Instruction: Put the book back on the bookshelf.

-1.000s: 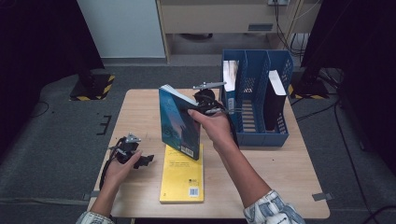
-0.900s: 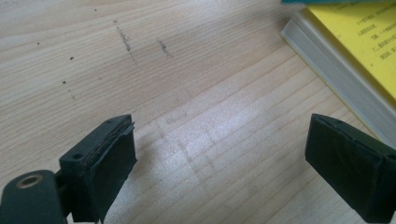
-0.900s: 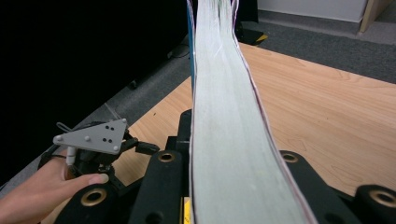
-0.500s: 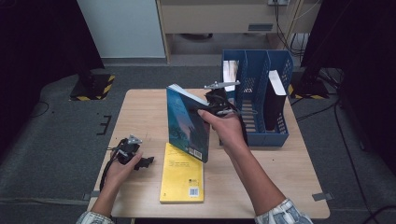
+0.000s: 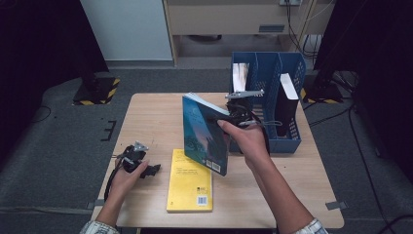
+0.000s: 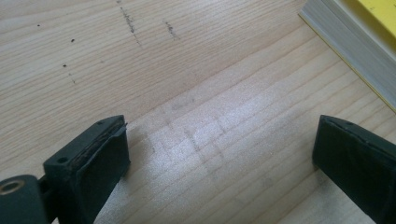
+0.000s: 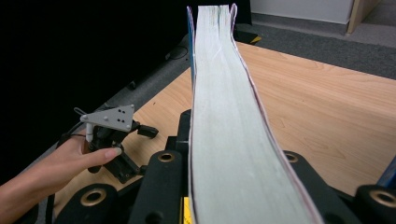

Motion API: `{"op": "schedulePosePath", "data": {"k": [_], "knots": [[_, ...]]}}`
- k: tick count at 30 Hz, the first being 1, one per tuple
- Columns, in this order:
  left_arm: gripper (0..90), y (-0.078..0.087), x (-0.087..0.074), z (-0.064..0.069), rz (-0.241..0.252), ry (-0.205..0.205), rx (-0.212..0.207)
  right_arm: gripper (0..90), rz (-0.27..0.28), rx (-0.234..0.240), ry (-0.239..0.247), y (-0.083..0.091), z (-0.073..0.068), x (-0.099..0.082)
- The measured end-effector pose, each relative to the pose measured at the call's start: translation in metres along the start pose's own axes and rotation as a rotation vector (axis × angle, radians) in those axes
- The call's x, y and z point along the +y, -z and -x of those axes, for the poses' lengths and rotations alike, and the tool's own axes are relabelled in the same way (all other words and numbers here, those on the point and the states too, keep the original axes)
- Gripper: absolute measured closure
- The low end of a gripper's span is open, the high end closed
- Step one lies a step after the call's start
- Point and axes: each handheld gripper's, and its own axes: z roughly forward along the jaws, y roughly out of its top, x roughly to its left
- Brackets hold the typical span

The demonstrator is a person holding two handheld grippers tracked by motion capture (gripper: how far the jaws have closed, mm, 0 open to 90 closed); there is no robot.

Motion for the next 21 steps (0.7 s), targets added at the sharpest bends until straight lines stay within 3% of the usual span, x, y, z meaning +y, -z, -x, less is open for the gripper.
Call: {"op": "schedulePosePath", "data": {"k": [21], "knots": [[0.7, -0.002, -0.004, 0.002, 0.038, 0.004, 0.009, 73.4, 0.033, 0.018, -0.064, 0.035, 0.018, -0.020]]}}
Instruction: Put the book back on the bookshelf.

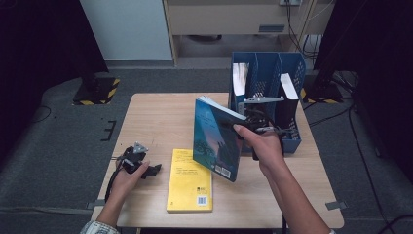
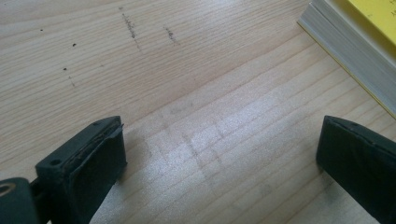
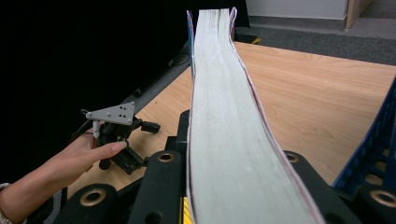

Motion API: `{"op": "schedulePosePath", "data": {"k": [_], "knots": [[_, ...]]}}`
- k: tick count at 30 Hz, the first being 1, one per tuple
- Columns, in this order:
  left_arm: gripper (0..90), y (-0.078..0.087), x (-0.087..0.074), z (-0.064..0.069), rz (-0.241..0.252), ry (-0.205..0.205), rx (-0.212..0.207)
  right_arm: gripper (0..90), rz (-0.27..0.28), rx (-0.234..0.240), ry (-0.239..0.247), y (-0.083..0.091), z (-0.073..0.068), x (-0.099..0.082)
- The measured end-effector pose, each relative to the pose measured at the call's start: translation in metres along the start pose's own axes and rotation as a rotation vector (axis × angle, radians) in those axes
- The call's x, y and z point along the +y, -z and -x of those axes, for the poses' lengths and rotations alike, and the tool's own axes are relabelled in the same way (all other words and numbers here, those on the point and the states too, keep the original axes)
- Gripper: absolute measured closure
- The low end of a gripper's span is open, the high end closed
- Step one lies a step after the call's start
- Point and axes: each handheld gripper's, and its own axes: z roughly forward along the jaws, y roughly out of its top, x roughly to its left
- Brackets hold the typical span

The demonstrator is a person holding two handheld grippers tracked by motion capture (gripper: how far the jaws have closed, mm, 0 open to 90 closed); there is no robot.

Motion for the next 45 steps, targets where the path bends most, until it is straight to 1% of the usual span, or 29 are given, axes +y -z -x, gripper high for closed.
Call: {"op": "schedulePosePath", "data": {"k": [11, 13, 17, 19, 23, 27, 31, 33, 34, 37, 45], "knots": [[0.1, -0.001, -0.001, 0.000, 0.013, 0.000, 0.000, 73.3, 0.004, -0.019, -0.020, 0.016, 0.008, -0.008], [0.1, -0.001, -0.001, 0.000, 0.016, 0.000, 0.000, 73.3, 0.007, -0.022, -0.028, 0.021, 0.010, -0.009], [0.0, -0.001, -0.002, 0.000, 0.019, -0.001, 0.000, 73.3, 0.013, -0.025, -0.029, 0.029, 0.013, -0.012], [0.0, -0.001, -0.002, 0.000, 0.019, -0.002, -0.001, 73.4, 0.014, -0.027, -0.040, 0.033, 0.014, -0.013], [0.0, -0.001, -0.002, 0.001, 0.021, -0.002, 0.000, 73.3, 0.017, -0.033, -0.046, 0.040, 0.020, -0.018], [0.0, -0.001, -0.002, 0.001, 0.023, -0.002, 0.000, 73.2, 0.013, -0.043, -0.064, 0.046, 0.028, -0.024], [0.0, -0.001, -0.002, 0.001, 0.024, -0.002, 0.000, 73.1, 0.028, -0.056, -0.072, 0.055, 0.033, -0.027], [0.0, -0.001, -0.002, 0.001, 0.025, -0.002, 0.000, 73.0, 0.030, -0.059, -0.076, 0.058, 0.034, -0.027], [0.0, -0.001, -0.003, 0.001, 0.027, -0.001, 0.000, 73.0, 0.041, -0.063, -0.081, 0.064, 0.035, -0.027], [0.0, -0.001, -0.003, 0.001, 0.027, -0.001, 0.000, 72.9, 0.051, -0.065, -0.092, 0.071, 0.035, -0.026], [0.0, -0.001, -0.003, 0.001, 0.029, -0.001, 0.000, 73.0, 0.073, -0.065, -0.109, 0.085, 0.035, -0.016]]}}
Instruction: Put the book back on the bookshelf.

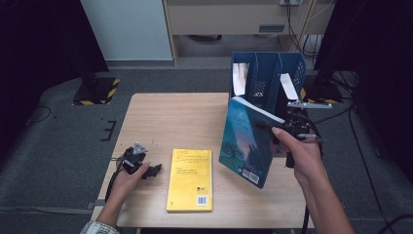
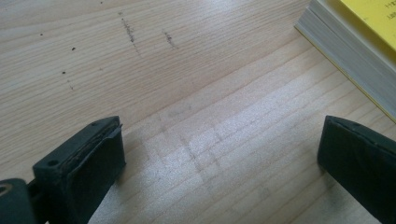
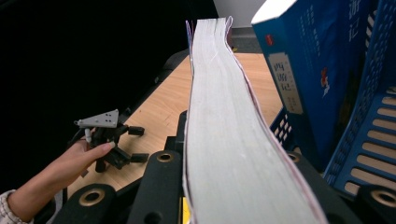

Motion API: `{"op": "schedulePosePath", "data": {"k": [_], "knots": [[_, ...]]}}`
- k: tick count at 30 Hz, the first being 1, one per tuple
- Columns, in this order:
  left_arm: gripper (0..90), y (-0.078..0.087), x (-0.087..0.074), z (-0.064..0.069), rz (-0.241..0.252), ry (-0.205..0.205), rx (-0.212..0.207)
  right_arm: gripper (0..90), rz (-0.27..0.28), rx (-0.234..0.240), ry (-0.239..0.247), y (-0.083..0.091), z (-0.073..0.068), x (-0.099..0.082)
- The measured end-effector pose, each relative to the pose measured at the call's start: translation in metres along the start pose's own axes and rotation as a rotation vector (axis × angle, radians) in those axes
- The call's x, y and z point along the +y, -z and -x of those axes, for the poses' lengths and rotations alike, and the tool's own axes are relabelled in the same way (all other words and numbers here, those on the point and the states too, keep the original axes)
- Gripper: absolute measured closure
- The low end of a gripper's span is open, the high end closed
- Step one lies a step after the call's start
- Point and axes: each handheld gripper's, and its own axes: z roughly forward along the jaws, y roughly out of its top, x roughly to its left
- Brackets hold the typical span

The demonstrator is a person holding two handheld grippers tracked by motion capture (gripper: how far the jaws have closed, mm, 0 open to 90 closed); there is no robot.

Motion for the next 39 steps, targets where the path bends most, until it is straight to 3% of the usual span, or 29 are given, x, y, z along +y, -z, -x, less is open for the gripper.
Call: {"op": "schedulePosePath", "data": {"k": [8, 18, 29, 39], "knots": [[0.0, 0.000, -0.001, 0.000, 0.007, 0.001, 0.000, 72.7, 0.013, -0.006, -0.022, 0.016, 0.001, 0.018], [0.0, 0.000, -0.001, 0.000, 0.009, 0.003, -0.001, 72.7, 0.025, -0.047, -0.048, 0.032, 0.008, 0.038], [0.0, -0.001, -0.001, 0.001, 0.019, 0.001, -0.005, 72.7, 0.054, -0.107, -0.063, 0.035, 0.017, 0.064], [0.0, -0.001, -0.002, 0.002, 0.027, 0.002, -0.002, 72.7, 0.066, -0.143, -0.067, 0.038, 0.027, 0.073]]}}
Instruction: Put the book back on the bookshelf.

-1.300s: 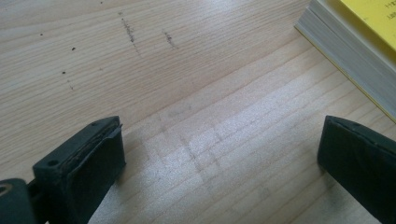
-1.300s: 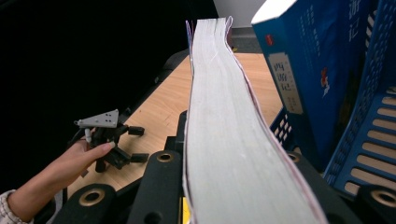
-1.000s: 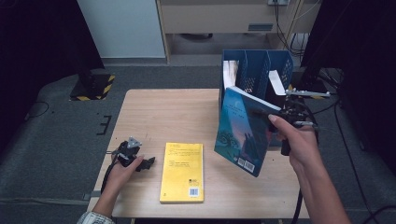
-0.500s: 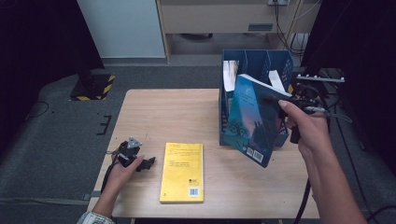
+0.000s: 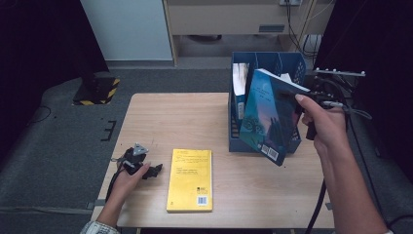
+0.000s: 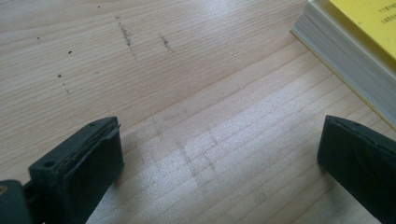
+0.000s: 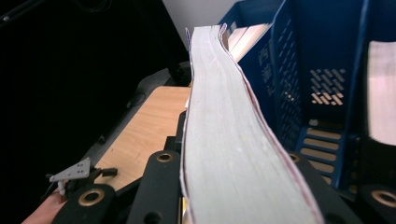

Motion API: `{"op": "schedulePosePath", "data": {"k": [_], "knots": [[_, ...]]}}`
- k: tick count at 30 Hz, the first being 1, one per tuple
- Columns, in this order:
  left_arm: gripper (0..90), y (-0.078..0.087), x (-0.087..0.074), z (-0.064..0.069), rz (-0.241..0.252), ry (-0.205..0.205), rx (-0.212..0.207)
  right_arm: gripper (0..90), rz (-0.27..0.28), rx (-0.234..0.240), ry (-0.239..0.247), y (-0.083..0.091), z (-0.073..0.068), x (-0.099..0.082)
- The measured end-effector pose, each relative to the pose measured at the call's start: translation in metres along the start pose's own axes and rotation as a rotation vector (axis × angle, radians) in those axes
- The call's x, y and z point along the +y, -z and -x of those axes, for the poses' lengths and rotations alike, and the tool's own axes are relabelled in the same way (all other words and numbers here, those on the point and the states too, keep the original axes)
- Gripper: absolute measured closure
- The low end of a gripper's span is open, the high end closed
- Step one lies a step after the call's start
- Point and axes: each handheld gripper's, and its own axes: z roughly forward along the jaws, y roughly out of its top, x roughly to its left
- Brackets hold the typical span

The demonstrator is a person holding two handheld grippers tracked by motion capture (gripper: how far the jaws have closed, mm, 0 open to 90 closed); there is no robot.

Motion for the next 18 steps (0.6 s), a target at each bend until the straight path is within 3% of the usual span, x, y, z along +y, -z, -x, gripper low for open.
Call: {"op": "schedulePosePath", "data": {"k": [9, 18], "knots": [[0.0, 0.000, 0.000, 0.000, 0.003, -0.003, -0.004, 72.8, 0.036, -0.072, -0.007, 0.004, 0.009, 0.012], [0.0, -0.001, 0.001, 0.000, 0.002, -0.008, -0.008, 72.9, 0.048, -0.142, -0.006, -0.004, 0.016, 0.019]]}}
